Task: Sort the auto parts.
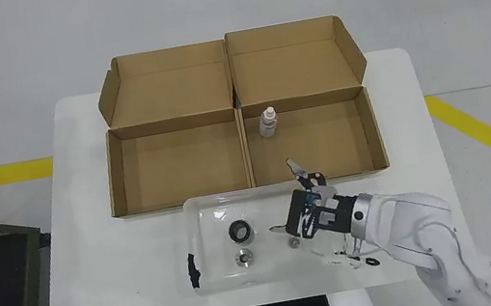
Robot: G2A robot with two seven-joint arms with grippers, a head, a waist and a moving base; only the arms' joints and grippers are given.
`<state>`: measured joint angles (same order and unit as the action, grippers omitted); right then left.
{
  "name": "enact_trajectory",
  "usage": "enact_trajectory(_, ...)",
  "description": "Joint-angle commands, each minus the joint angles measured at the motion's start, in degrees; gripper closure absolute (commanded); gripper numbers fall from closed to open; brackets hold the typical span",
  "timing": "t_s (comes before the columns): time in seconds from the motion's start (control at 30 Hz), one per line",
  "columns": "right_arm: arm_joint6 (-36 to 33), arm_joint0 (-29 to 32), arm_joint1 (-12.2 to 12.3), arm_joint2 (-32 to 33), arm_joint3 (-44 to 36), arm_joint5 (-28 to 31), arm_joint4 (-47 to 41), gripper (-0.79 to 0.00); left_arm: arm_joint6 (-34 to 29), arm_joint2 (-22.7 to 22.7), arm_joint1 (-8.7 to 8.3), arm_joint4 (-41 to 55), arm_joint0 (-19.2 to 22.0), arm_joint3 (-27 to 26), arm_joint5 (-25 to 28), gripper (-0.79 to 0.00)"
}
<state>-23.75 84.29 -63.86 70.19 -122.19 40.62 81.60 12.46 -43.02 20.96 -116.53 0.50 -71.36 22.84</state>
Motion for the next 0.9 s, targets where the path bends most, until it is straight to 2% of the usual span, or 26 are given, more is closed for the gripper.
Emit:
enact_trajectory(0.0, 0.07, 1.23, 0.22, 0.3, -0.67, 0.84, 0.66, -0.785, 0.0, 0.0, 0.0, 0.0, 0.0, 0.0, 0.0, -0.785)
enact_trajectory(0.33, -0.3, 5.69, 1.35, 0.92, -2.21, 5.17, 5.71, -0.785, 0.0, 0.0, 0.0, 0.0, 0.0, 0.0, 0.0, -0.785)
enact_trajectory(0.73, -2.13, 5.11, 1.99, -0.32, -0.59, 7.6, 9.02, -0.785, 0.0, 0.0, 0.0, 0.0, 0.0, 0.0, 0.0, -0.785)
enact_trajectory(0.8, -2.63, 4.79, 2.05, -0.64, -0.17, 7.84, 9.39, -0.763, 0.0, 0.0, 0.0, 0.0, 0.0, 0.0, 0.0, -0.785)
enact_trajectory(0.87, -3.09, 4.42, 2.1, -0.91, 0.27, 7.87, 9.72, -0.699, 0.0, 0.0, 0.0, 0.0, 0.0, 0.0, 0.0, -0.785)
